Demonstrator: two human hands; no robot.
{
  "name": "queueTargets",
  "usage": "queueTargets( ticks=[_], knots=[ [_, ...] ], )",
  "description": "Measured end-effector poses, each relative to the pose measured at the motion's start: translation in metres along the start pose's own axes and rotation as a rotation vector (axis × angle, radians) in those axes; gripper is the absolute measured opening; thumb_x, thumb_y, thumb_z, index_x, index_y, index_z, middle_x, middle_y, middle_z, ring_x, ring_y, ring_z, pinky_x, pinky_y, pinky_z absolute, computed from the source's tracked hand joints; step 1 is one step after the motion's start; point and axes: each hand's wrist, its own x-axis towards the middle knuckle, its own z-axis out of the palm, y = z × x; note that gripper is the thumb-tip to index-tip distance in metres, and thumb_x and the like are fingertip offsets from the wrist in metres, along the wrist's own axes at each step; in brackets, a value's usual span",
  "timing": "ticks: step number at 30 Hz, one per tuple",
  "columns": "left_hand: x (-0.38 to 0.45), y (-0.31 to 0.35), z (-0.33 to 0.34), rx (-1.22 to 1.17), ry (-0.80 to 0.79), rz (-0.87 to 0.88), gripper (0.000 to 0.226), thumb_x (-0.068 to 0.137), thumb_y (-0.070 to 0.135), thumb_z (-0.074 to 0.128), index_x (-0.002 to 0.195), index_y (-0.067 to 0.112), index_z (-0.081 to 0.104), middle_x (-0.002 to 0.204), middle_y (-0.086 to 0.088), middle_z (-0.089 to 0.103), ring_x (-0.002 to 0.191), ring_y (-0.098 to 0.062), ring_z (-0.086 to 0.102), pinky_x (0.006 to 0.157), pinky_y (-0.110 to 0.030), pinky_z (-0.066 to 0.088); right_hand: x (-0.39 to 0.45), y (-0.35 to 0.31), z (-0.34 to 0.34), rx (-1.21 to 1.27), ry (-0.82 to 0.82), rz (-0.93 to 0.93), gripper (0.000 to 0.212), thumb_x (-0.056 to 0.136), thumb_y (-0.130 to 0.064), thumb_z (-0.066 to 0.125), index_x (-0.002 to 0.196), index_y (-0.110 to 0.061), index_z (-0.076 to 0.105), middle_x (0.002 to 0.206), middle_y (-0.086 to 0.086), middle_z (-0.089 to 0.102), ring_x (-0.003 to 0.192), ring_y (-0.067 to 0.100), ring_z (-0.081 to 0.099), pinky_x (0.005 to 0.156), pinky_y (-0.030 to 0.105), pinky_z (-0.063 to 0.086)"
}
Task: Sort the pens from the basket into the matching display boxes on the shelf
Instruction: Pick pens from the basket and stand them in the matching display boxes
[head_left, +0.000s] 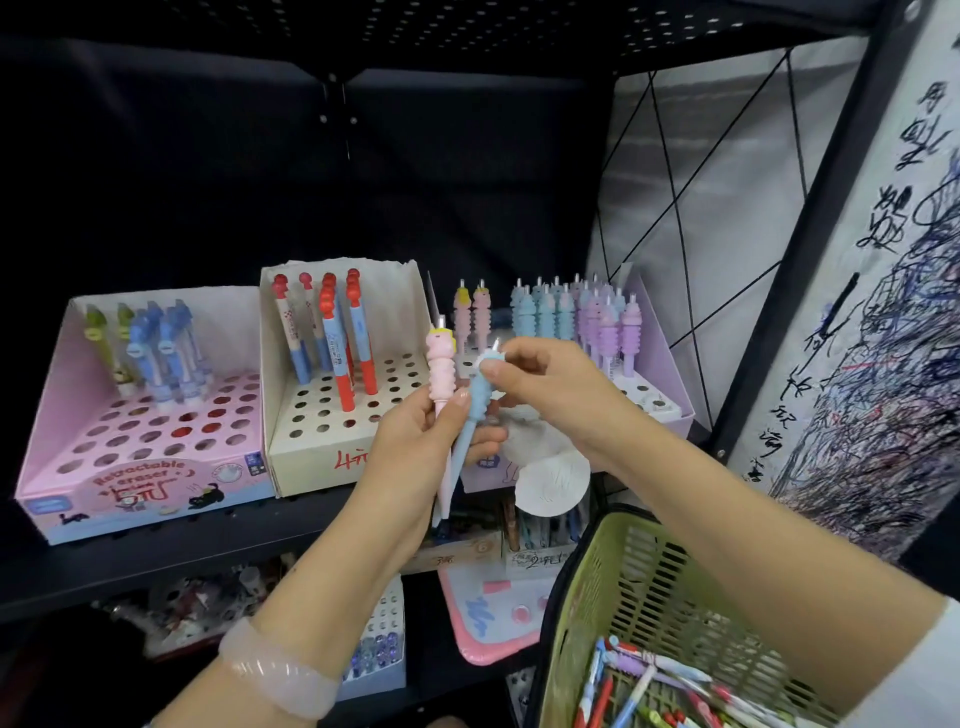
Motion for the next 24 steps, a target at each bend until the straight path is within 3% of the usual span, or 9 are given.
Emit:
queueTargets(
  ticks=[3, 5, 8, 10, 13, 18, 21, 24],
  knots=[
    [0.001, 0.001, -0.008, 0.041, 0.059, -0.022, 0.013, 0.094, 0.020, 0.048, 0.099, 0.016, 0.060, 0.093, -0.010, 0.070, 0.076, -0.019, 0.071, 0.060, -0.025, 0.056, 0.014, -0.004, -0.012, 0.086, 0.172, 0.026, 0.011, 0.096, -0.021, 0.049, 0.087, -0.017, 0.056, 0.077, -0.003, 0.068, 0.065, 0.006, 0.068, 0.062, 0.017, 0.054],
    [0.001, 0.002, -0.016, 0.099, 0.110, -0.023, 0.011, 0.095, 0.023, 0.048, 0.098, 0.021, 0.059, 0.086, -0.007, 0.067, 0.061, -0.014, 0.066, 0.052, -0.022, 0.052, 0.027, -0.007, -0.027, 0.090, 0.368, -0.004, 0.012, 0.097, -0.021, 0.047, 0.087, -0.016, 0.051, 0.076, 0.001, 0.066, 0.063, 0.010, 0.068, 0.059, 0.021, 0.056],
    [0.001, 0.000, -0.025, 0.193, 0.139, -0.017, 0.009, 0.096, 0.025, 0.048, 0.096, 0.024, 0.057, 0.068, -0.001, 0.059, 0.039, -0.007, 0.044, 0.037, -0.018, 0.036, 0.047, -0.003, -0.047, -0.274, 0.570, -0.075, 0.015, 0.096, -0.025, 0.050, 0.083, -0.017, 0.048, 0.079, 0.007, 0.064, 0.065, 0.012, 0.065, 0.060, 0.025, 0.056],
    [0.000, -0.001, -0.028, 0.194, 0.133, -0.023, 0.010, 0.096, 0.022, 0.047, 0.095, 0.024, 0.057, 0.060, 0.002, 0.053, 0.037, -0.005, 0.035, 0.035, -0.016, 0.028, 0.057, 0.006, -0.053, -0.532, 0.579, -0.065, 0.018, 0.096, -0.028, 0.050, 0.093, -0.011, 0.050, 0.082, 0.008, 0.064, 0.072, 0.020, 0.065, 0.068, 0.035, 0.054],
    [-0.001, 0.000, -0.032, 0.174, 0.121, -0.035, 0.010, 0.096, 0.018, 0.048, 0.096, 0.022, 0.057, 0.054, 0.006, 0.052, 0.037, -0.005, 0.033, 0.035, -0.016, 0.026, 0.066, 0.021, -0.050, -0.709, 0.539, -0.028, 0.025, 0.096, -0.029, 0.050, 0.103, -0.005, 0.051, 0.088, 0.014, 0.065, 0.080, 0.030, 0.065, 0.071, 0.040, 0.052],
    [0.000, 0.003, -0.039, 0.144, 0.140, -0.058, 0.012, 0.098, 0.026, 0.042, 0.098, 0.020, 0.051, 0.056, 0.004, 0.058, 0.037, -0.006, 0.035, 0.035, -0.017, 0.027, 0.077, 0.026, -0.046, -0.738, 0.487, -0.037, 0.026, 0.095, -0.026, 0.051, 0.105, -0.002, 0.054, 0.083, 0.016, 0.065, 0.079, 0.032, 0.063, 0.074, 0.046, 0.051],
    [0.002, 0.003, -0.040, 0.083, 0.160, -0.083, 0.017, 0.100, 0.025, 0.036, 0.092, 0.016, 0.047, 0.053, 0.002, 0.060, 0.036, -0.008, 0.036, 0.035, -0.018, 0.027, 0.081, 0.030, -0.043, -0.768, 0.412, 0.005, 0.028, 0.095, -0.022, 0.051, 0.112, -0.001, 0.051, 0.084, 0.017, 0.064, 0.076, 0.031, 0.063, 0.070, 0.040, 0.051],
    [0.000, 0.003, -0.042, 0.066, 0.151, -0.078, 0.015, 0.099, 0.021, 0.037, 0.091, 0.018, 0.048, 0.053, 0.002, 0.061, 0.038, -0.007, 0.039, 0.036, -0.017, 0.029, 0.079, 0.038, -0.041, -0.779, 0.377, 0.054, 0.029, 0.095, -0.019, 0.051, 0.115, 0.001, 0.048, 0.070, 0.008, 0.052, 0.064, 0.022, 0.051, 0.054, 0.029, 0.036]
  ],
)
